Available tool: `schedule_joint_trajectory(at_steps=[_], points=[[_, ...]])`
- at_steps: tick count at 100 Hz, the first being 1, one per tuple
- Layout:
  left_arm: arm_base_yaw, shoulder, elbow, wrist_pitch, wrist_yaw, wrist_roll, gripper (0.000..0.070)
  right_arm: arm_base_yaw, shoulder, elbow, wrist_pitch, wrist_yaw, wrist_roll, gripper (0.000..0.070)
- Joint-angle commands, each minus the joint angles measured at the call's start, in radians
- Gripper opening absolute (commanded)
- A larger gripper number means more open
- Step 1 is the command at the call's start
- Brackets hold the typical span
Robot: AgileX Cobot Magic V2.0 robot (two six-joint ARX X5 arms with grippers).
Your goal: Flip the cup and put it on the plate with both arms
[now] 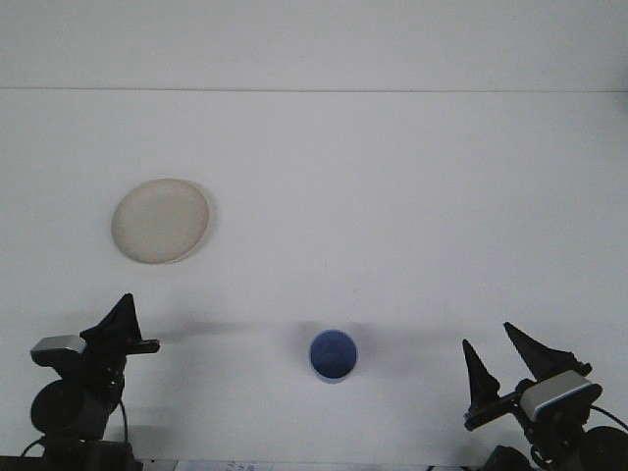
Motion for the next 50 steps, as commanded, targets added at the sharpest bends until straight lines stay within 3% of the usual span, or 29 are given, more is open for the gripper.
schedule_joint_trajectory(at_steps=[1, 7, 10, 17, 24, 30, 38, 50], points=[[0.002, 0.079, 0.103, -0.018, 0.037, 0.017, 0.0012, 0.008, -0.001, 0.004, 0.011, 0.000, -0.016, 0.0468], [0.001, 0.173, 0.204, -0.059, 0.112, 0.054, 0.0033, 0.008, -0.001, 0.004, 0.011, 0.000, -0.016, 0.0468], [0.000, 0.223, 0.255, -0.082, 0.157, 0.072, 0.0079, 0.008, -0.001, 0.004, 0.011, 0.000, -0.016, 0.0468], [-0.009, 0.340, 0.373, -0.134, 0.278, 0.105, 0.0257, 0.008, -0.001, 0.004, 0.010, 0.000, -0.016, 0.0468], [-0.029, 0.458, 0.485, -0.182, 0.415, 0.142, 0.0482, 0.008, -0.001, 0.004, 0.010, 0.000, -0.015, 0.0468], [-0.056, 0.545, 0.570, -0.238, 0.492, 0.172, 0.0582, 0.008, -0.001, 0.004, 0.010, 0.000, -0.015, 0.0468], [-0.112, 0.653, 0.673, -0.332, 0.539, 0.217, 0.0592, 0.008, -0.001, 0.004, 0.010, 0.000, -0.016, 0.0468], [-0.236, 0.793, 0.800, -0.480, 0.541, 0.314, 0.0592, 0.008, -0.001, 0.004, 0.010, 0.000, -0.016, 0.0468]])
